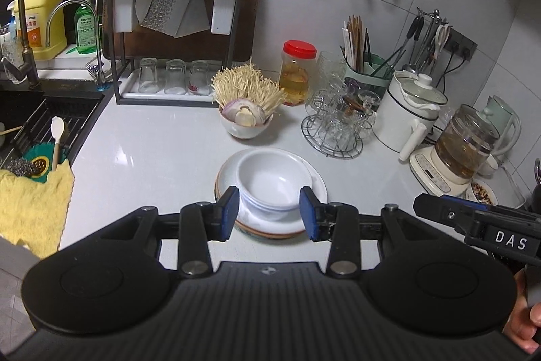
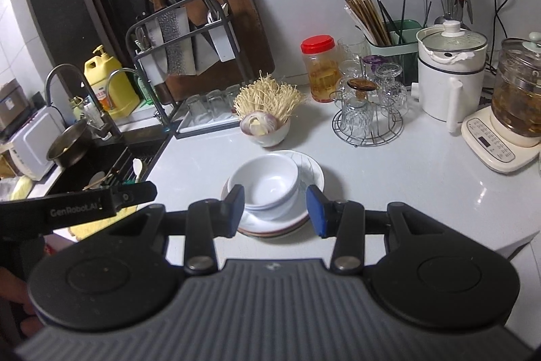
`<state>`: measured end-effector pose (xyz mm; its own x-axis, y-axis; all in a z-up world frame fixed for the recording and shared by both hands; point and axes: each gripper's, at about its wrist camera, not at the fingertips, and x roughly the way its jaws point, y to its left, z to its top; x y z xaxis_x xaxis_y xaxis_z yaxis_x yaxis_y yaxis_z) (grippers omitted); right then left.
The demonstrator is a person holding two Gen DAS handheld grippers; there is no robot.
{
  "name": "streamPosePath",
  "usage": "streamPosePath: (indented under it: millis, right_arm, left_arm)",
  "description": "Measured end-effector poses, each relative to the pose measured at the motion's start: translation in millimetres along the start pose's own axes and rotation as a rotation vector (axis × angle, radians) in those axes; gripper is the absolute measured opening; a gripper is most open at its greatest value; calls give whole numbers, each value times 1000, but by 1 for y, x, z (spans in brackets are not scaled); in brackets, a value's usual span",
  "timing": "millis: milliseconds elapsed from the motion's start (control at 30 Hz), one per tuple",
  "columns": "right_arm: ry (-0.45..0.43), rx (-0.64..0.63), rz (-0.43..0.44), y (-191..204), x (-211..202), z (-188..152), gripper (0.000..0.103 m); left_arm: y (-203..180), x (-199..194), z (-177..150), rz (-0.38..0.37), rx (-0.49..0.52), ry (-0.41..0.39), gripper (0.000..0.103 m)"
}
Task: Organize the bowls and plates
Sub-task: 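Open both grippers and lift them away from the bowl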
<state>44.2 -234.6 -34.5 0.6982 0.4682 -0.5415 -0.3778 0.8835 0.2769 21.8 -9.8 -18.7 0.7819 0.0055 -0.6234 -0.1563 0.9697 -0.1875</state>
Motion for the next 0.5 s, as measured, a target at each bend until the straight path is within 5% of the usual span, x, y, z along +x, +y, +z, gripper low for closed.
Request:
streamPosePath:
  millis: [367, 500]
  right_arm:
    - [-35, -29, -12, -2, -41, -16, 44]
    - [-40, -26, -16, -2, -48, -21, 45]
  left_arm:
    - [-20, -34, -25, 9, -1, -12, 51]
    - [-19, -43, -32, 23, -12, -9, 63]
